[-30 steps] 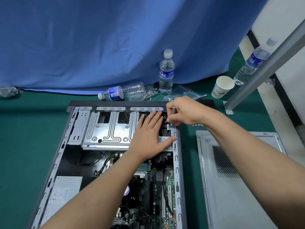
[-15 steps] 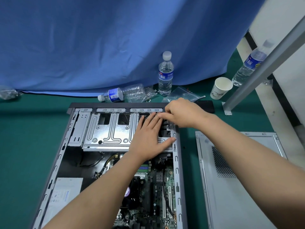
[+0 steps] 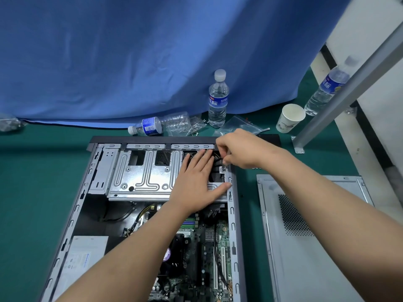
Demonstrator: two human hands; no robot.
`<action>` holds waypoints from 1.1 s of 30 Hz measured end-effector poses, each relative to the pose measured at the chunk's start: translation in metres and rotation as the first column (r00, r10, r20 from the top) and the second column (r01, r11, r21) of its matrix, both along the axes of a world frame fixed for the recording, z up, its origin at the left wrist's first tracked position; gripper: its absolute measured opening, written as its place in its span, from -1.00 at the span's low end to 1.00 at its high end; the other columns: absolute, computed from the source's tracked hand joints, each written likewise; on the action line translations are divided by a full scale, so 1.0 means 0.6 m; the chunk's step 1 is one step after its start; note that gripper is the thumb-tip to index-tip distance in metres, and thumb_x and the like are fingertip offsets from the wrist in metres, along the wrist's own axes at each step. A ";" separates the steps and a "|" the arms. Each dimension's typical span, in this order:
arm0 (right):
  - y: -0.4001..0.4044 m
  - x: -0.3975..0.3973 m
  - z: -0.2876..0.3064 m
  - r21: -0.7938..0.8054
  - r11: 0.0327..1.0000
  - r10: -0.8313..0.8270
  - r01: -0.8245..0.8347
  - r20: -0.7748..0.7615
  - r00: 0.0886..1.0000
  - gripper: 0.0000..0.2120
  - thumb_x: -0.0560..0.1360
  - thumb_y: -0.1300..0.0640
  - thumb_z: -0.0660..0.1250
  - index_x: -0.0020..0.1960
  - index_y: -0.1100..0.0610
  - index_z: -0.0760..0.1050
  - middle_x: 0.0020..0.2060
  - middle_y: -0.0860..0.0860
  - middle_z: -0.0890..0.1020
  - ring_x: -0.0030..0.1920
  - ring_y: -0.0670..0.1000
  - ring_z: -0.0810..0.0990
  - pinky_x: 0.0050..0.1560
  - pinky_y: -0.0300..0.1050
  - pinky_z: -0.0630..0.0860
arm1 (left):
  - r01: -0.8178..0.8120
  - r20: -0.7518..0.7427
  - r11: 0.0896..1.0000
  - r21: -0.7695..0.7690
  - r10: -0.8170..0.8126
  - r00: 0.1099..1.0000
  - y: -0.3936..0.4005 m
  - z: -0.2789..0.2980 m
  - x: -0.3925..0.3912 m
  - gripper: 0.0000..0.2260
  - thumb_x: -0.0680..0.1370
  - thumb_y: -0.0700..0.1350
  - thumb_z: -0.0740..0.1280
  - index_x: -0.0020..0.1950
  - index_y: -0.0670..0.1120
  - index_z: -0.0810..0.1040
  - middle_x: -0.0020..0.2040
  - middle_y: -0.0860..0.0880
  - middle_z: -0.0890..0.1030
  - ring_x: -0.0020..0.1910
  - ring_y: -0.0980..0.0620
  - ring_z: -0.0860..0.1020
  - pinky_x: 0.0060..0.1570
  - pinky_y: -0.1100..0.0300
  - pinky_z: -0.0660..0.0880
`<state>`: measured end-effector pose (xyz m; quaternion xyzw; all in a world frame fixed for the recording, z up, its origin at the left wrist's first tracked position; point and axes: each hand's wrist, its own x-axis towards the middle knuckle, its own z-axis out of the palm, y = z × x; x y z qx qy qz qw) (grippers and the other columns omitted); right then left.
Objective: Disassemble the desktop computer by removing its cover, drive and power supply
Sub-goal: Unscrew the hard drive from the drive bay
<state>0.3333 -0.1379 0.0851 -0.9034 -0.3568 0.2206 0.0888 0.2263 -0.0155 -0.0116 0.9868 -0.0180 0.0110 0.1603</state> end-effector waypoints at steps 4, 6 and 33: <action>0.004 -0.004 0.000 -0.050 0.998 -0.025 0.027 0.036 0.999 -0.72 0.45 0.19 0.36 -0.34 0.02 0.32 -0.30 -0.06 0.42 -0.13 0.09 0.50 -0.23 -0.13 0.32 | -0.001 0.004 1.000 0.002 0.001 1.000 0.000 0.000 0.000 -0.16 0.43 0.45 -0.11 0.54 -0.07 0.19 0.56 0.02 0.12 0.54 0.08 -0.01 0.48 0.10 -0.23; 0.007 -0.014 -0.001 -0.088 0.996 -0.029 0.033 0.049 0.998 -0.78 0.51 0.06 0.30 -0.26 0.02 0.33 -0.22 -0.01 0.47 -0.14 0.09 0.45 -0.20 -0.10 0.31 | 0.003 0.005 1.000 -0.003 -0.003 1.000 0.000 -0.001 0.000 -0.18 0.43 0.45 -0.10 0.54 -0.04 0.19 0.56 0.03 0.13 0.53 0.09 -0.01 0.48 0.11 -0.23; -0.018 -0.011 -0.014 0.131 0.991 -0.034 0.033 0.000 0.999 -0.86 0.51 0.18 0.29 0.06 0.07 0.40 -0.38 -0.12 0.38 -0.22 0.04 0.41 -0.24 -0.10 0.28 | 0.000 -0.013 1.000 0.008 0.000 1.000 -0.001 0.002 0.000 -0.15 0.43 0.45 -0.13 0.54 -0.07 0.16 0.56 0.03 0.10 0.54 0.09 -0.03 0.50 0.08 -0.22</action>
